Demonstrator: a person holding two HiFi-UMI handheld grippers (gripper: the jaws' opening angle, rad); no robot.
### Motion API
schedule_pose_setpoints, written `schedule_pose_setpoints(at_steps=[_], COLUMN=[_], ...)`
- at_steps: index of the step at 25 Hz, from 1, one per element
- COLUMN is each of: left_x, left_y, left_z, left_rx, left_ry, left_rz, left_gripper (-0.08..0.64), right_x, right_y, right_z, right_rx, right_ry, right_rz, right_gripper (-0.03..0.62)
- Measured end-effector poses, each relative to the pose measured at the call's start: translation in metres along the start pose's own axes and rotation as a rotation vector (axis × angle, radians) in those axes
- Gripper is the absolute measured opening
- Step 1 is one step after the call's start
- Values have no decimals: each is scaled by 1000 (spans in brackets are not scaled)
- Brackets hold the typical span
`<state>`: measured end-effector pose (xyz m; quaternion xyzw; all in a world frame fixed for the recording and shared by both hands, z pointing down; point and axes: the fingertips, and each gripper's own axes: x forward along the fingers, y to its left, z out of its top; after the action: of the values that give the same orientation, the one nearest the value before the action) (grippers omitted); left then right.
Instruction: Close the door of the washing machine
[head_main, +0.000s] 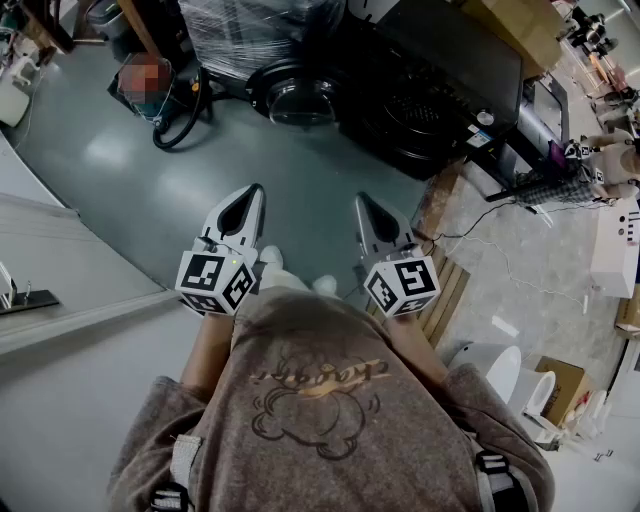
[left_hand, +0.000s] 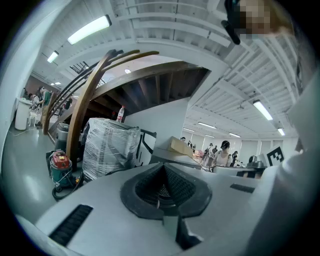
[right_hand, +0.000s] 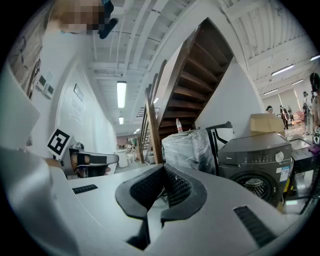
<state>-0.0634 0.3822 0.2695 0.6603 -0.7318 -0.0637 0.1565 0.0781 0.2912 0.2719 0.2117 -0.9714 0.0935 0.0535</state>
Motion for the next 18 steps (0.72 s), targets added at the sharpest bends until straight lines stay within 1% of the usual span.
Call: schedule_pose_setpoints(at_steps=[6, 9, 14, 18], left_x=[5, 12, 33, 63], left_y=[-3, -5, 4, 23], left_z=[-16, -17, -11, -1], left_rx=[-1, -3, -33, -34], left_ry=[0, 0, -1, 0], left_rz=[19, 23, 13, 3], left_gripper=[0, 0, 0, 0], right_x=[-5, -3, 16, 46], right_y=[-11, -21, -31, -41], right_z=[-5, -11, -20, -19], right_rx=[12, 12, 28, 35], right_ry=[-24, -11, 22, 34], right_rz=[16, 13, 9, 15], right_gripper=[-5, -5, -5, -5])
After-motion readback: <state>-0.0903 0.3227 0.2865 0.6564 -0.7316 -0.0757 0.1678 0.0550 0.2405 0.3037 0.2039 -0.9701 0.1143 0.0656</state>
